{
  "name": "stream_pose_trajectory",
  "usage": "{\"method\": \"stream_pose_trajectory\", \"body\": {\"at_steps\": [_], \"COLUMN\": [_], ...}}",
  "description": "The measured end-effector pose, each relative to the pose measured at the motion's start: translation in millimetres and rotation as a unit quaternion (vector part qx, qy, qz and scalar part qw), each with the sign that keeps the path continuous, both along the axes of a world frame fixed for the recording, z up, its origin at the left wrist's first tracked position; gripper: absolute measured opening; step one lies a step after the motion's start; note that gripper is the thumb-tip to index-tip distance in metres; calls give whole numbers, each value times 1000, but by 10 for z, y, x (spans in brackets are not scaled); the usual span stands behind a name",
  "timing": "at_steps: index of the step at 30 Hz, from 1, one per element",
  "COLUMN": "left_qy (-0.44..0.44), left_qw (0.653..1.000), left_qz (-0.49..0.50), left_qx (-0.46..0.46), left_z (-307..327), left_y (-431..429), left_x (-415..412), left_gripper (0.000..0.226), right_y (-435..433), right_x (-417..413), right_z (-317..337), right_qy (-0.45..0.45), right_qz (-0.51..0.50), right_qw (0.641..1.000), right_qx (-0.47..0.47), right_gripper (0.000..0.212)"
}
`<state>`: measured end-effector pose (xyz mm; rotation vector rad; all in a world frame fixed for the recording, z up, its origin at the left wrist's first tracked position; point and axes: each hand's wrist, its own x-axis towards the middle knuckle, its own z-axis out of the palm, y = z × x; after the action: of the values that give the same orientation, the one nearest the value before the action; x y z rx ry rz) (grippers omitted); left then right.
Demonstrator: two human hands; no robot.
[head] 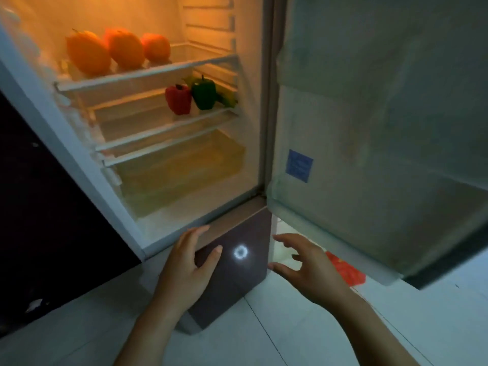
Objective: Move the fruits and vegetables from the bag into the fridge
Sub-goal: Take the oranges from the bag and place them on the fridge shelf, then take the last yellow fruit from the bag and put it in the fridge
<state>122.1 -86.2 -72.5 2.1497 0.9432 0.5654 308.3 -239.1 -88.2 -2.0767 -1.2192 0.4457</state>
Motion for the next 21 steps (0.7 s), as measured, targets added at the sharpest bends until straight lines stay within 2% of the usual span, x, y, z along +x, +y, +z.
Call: {"method": "stream_pose_trajectory", "body": {"at_steps": [6, 13, 17, 21], "left_qy": [26, 75, 91, 105], "left_qw": [995, 981, 979, 966], "left_qz": [-94, -159, -174, -233], "left_qx": [-24, -85, -54, -35], "left_z": [-115, -469, -693, -851], "left_y": [-684, -1982, -2849, -3750], "left_x": [589, 1378, 1870, 2550], "left_gripper": [44, 44, 43, 41], "right_y": [-807, -2086, -3034, -3970], "right_x": [209, 884, 1401, 1901], "right_z": [-205, -330, -406, -512], "right_qy": [18, 30, 29, 36], "right_qz": [-43, -78, -89, -122], "right_qw": [997, 994, 993, 990], "right_qx": [-62, -70, -71, -64], "right_gripper": [60, 55, 55, 53]}}
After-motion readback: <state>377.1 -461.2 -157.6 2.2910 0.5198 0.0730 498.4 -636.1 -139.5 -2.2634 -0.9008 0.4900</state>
